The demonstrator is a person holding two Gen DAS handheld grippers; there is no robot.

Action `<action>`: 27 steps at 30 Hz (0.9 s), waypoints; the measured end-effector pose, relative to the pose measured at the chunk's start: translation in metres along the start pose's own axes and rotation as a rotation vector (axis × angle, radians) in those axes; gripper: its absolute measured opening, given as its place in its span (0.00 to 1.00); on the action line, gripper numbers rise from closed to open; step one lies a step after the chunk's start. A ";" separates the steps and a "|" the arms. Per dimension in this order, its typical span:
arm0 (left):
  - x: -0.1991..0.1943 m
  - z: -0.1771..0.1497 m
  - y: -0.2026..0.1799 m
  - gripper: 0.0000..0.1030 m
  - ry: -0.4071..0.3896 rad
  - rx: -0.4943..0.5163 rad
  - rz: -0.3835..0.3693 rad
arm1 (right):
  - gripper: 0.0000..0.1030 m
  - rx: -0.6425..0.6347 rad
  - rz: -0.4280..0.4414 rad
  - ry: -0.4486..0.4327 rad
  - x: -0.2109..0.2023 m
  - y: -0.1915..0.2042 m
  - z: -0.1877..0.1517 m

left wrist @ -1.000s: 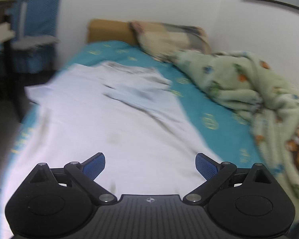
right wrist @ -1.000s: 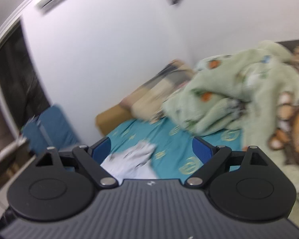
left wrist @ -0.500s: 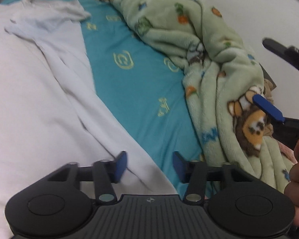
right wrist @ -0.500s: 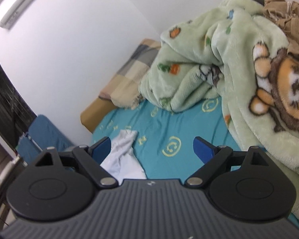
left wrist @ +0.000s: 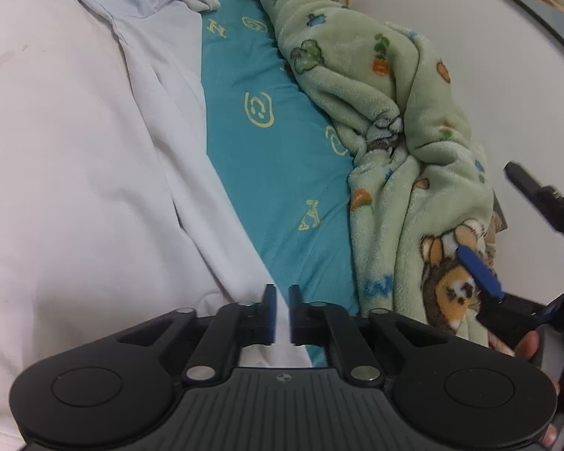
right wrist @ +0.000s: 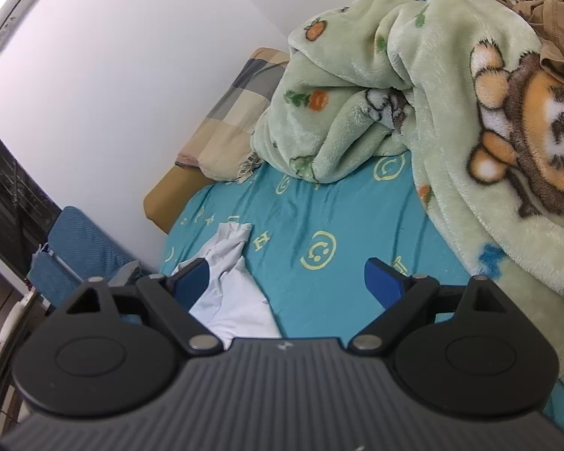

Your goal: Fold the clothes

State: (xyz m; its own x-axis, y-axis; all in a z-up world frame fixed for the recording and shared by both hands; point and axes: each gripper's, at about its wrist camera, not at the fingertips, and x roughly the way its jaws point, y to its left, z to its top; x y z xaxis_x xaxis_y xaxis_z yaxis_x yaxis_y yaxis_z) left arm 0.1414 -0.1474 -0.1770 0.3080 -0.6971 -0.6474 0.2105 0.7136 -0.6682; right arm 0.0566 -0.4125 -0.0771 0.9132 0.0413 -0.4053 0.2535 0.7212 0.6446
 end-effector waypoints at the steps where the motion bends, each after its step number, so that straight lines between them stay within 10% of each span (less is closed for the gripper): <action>1: 0.003 -0.001 0.001 0.30 0.007 -0.001 0.004 | 0.89 -0.006 -0.002 0.000 0.000 0.001 -0.001; 12: 0.032 -0.009 0.021 0.36 0.044 -0.056 -0.016 | 0.89 -0.015 -0.017 0.043 0.010 0.002 -0.004; 15: 0.030 -0.008 0.023 0.05 0.030 -0.064 -0.040 | 0.89 -0.027 -0.034 0.058 0.016 0.003 -0.006; 27: -0.092 0.020 0.044 0.00 0.004 -0.138 -0.191 | 0.88 -0.082 -0.081 0.106 0.026 0.011 -0.014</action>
